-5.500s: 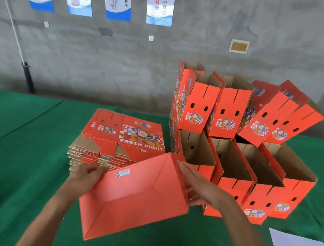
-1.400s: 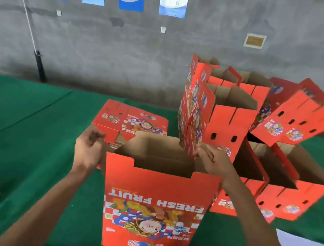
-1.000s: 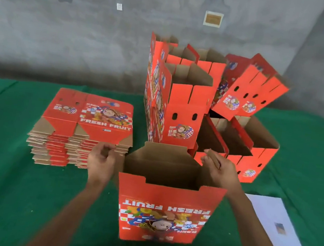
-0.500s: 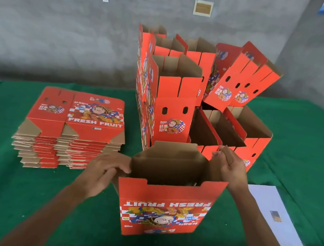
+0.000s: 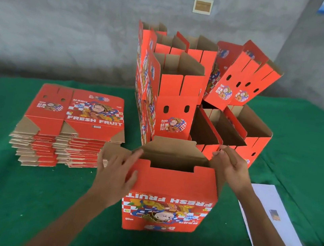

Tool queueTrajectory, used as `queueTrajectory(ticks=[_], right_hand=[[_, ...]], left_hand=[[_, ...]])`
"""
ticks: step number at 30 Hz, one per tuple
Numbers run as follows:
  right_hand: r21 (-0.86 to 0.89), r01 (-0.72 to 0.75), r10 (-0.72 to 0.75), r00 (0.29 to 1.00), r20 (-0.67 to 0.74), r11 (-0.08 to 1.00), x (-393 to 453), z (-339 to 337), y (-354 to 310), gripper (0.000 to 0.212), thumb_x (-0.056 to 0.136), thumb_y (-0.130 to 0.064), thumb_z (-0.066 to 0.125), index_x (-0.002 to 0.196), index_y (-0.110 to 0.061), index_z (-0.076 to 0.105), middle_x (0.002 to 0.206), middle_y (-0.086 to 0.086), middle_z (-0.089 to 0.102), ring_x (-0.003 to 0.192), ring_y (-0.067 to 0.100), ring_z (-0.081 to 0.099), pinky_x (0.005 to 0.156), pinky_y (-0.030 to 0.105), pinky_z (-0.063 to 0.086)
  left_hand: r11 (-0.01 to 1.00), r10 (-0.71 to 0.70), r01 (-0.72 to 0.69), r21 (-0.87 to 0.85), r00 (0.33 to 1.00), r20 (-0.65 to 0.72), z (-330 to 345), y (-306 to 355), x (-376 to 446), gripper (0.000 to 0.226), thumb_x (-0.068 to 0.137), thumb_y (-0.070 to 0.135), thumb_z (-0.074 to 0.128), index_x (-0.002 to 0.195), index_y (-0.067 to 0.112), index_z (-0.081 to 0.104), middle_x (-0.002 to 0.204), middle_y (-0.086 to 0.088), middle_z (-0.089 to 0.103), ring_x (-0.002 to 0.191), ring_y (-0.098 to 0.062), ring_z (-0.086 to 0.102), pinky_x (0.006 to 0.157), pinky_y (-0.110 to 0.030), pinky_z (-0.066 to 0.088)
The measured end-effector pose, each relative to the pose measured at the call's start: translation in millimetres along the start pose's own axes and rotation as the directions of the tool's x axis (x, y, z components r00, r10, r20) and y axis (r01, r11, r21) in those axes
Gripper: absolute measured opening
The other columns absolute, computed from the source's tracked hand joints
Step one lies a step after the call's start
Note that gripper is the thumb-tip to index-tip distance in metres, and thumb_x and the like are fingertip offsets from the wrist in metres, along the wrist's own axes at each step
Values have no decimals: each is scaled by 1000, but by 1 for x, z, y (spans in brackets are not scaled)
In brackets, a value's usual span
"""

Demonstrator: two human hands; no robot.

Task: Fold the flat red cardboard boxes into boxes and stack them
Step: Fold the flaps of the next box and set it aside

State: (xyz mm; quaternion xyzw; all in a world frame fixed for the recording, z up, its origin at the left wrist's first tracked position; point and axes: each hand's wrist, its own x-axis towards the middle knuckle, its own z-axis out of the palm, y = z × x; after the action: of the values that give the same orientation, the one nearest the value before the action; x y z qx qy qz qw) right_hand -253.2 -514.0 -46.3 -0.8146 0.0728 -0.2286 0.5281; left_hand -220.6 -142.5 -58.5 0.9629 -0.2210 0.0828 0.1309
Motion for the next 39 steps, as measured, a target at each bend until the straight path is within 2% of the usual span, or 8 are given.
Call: queueTrajectory(ticks=[6,12,18,21,24,27,34,39], right_hand=[[117,-29,19,996,87,993,-23,6,-13,57,103,-71,27,130,-40,66,117,-9,72,120,6,62,103,22,43],[186,1,-14,997,72,982,-33,28,-13,27,102,-13,60,127,-14,72,135,-1,67,131,16,58,114,30,43],[-218,6,46,971,233,976,-29,32,1,50,90,-21,79,135,-34,62,160,-11,30,147,6,24,122,35,24],[-159,45,1,960,281,986,-24,33,5,59,89,-15,79,139,-34,54,150,-9,43,142,9,38,119,45,35],[-215,23,45,951,307,976,-19,31,6,63,89,-18,78,139,-44,49,141,-8,42,133,14,41,111,46,45],[-221,-12,84,945,315,975,-16,29,8,64,89,-20,77,137,-51,47,140,-7,40,131,15,41,108,46,48],[-191,6,50,957,286,982,-19,34,8,63,87,-8,75,138,-35,50,138,-3,45,131,16,43,111,40,43],[-56,-55,66,972,225,997,-27,36,10,66,93,-7,71,131,-43,31,129,-26,45,117,3,54,85,19,56]], left_hand=[[925,-52,12,381,994,95,4,30,28,65,94,58,19,157,43,26,149,-9,38,137,-29,36,111,-56,25],[912,-85,34,409,991,107,8,35,47,60,96,60,27,154,44,22,156,-11,33,142,-34,30,109,-62,27],[915,-136,92,394,987,84,12,41,49,65,92,61,32,155,47,24,167,-12,21,153,-37,18,115,-75,4],[946,-222,253,203,961,-164,9,46,40,97,83,61,62,163,33,16,172,-16,-1,157,-42,-5,116,-74,-10],[964,-219,144,-222,906,-363,13,53,30,111,82,20,80,164,20,6,172,-9,-15,158,-38,-1,119,-61,31],[839,-292,103,-534,914,-282,17,56,25,103,92,-4,64,163,35,0,172,3,12,138,-2,38,95,-29,51],[920,34,-59,-388,997,-69,25,23,28,26,100,36,63,124,32,69,121,21,68,119,-3,58,120,-48,32],[818,-72,74,-571,997,27,25,22,49,64,97,9,66,150,29,38,114,19,64,113,-6,54,107,-43,46]])
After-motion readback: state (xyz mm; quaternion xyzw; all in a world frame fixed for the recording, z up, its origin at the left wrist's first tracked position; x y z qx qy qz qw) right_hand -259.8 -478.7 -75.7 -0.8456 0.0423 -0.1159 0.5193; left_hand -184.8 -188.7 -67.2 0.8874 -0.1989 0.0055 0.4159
